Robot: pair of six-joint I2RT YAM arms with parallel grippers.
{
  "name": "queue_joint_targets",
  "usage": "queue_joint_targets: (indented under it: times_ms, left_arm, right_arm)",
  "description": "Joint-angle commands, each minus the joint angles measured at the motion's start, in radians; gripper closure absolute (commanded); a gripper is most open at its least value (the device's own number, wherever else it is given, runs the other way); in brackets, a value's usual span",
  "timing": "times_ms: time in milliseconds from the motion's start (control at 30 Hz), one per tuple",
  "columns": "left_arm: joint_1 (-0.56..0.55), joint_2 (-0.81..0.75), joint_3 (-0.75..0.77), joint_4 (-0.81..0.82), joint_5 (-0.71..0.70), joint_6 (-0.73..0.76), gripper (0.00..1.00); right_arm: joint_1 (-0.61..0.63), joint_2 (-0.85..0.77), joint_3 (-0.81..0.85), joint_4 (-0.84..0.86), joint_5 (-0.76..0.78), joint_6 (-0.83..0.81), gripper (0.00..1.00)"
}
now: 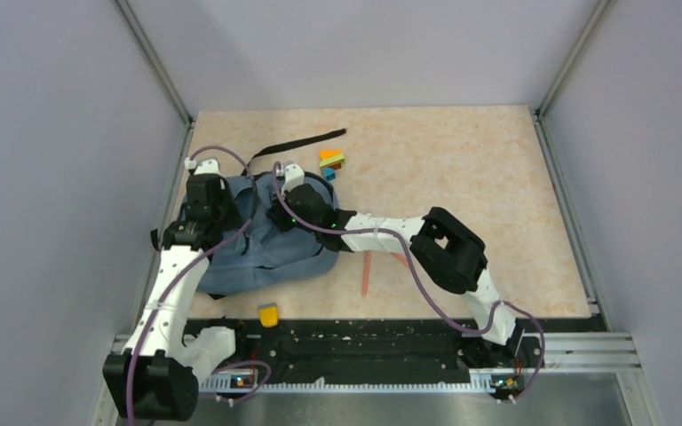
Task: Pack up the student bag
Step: Unzip the student bag at the center of the board.
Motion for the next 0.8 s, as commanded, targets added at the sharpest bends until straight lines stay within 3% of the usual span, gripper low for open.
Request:
queue_joint_targets:
  times_ms: [0, 200, 233, 333, 400, 567, 667, 767]
  left_arm:
    - [0.0, 0.087, 0.107, 0.045, -0.002, 0.003, 0.6]
    - [-0.017, 0.169, 0.162, 0.038, -0.004, 0.02, 0.39]
    - [-0.022, 0.18, 0.166, 0.038, -0.011, 0.025, 0.32]
    - [-0.038, 0.228, 0.179, 0.02, -0.052, 0.043, 0.32]
    - [-0.051, 0.258, 0.188, -0.004, -0.092, 0.051, 0.44]
    - [-0.073, 0.238, 0.21, -0.049, -0.198, 0.047, 1.0]
    - [-0.073, 0.15, 0.187, -0.026, -0.248, 0.046, 1.0]
    - [-0.073, 0.049, 0.111, 0.079, -0.175, 0.076, 1.0]
  right_arm:
    - [-0.005, -0.065, -0.047, -0.003, -0.032, 0.012, 1.0]
    - [-0.005, -0.061, -0.05, 0.006, -0.062, 0.014, 1.0]
    - [-0.004, -0.059, -0.049, 0.005, -0.066, 0.012, 1.0]
    - [-0.005, -0.058, -0.051, 0.005, -0.069, 0.013, 1.0]
    - [-0.005, -0.062, -0.055, 0.004, -0.069, 0.012, 1.0]
    - [-0.005, -0.081, -0.078, -0.008, -0.028, 0.011, 1.0]
    - [-0.012, -0.093, -0.111, -0.005, 0.016, 0.016, 1.0]
    - [-0.03, -0.105, -0.134, 0.003, 0.003, 0.018, 0.96]
